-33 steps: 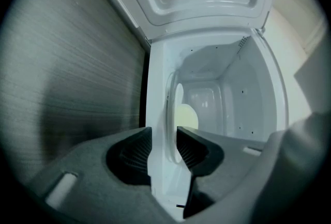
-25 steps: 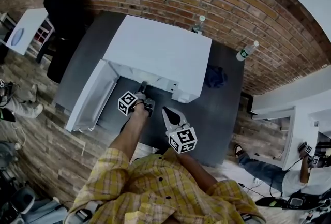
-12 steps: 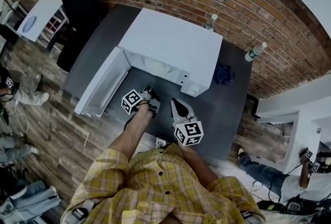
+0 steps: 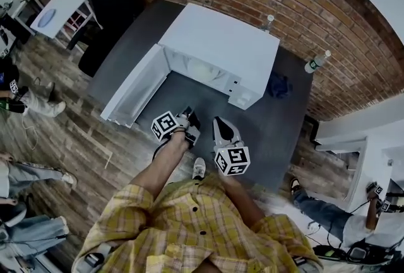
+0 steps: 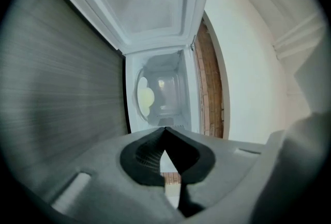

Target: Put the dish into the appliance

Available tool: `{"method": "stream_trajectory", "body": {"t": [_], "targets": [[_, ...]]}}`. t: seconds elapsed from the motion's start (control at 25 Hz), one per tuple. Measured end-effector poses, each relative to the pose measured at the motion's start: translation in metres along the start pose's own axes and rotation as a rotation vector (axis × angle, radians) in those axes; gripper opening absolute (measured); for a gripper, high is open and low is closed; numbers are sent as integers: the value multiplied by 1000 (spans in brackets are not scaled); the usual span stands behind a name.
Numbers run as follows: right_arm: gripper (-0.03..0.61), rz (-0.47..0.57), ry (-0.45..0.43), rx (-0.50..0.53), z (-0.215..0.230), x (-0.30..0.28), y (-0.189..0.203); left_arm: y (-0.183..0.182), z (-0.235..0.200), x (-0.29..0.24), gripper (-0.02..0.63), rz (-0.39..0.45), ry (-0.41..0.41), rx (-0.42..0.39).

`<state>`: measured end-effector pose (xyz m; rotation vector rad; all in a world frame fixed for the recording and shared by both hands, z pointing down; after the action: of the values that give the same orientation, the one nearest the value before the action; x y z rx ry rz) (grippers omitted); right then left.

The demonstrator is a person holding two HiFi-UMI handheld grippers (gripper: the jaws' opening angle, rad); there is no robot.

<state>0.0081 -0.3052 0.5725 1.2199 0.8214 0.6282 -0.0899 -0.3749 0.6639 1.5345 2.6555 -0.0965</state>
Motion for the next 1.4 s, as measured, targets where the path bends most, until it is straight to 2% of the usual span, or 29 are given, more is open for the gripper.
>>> {"method": "stream_trajectory", "body": {"t": [0.16,0.6,0.8,0.96,1.12,1.4], "targets": [[5,3,6,5,-12,13,1,13,15,26,-2,-30,8,-112],[5,10,-6,2,-37,40,1,45,61,83,-2,-99,25,-531],[5,18,-10,2,-46,51,-1,59,85,107,-2,-90,27,-759],[5,23,-12,3,-54,59,-2,68,97,124,-2,-83,23,-901],[5,31,-14,8,-62,68,-5,77,105,138,-2,-81,31,-1008],[3,40,-11,18,-68,81,-9,87,112,155,-2,-67,31,-1124]]}}
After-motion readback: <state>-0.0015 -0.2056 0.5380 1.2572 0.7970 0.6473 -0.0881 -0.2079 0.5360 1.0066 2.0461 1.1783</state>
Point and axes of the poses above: the fingertips, and each gripper's own axes: x backward along the fingers, z to its right, y out of its underside, the point moved 1 cm from there along x, backward along the fingers, and after that the axes turned 6 degrees about x, right-handed, at the moved point
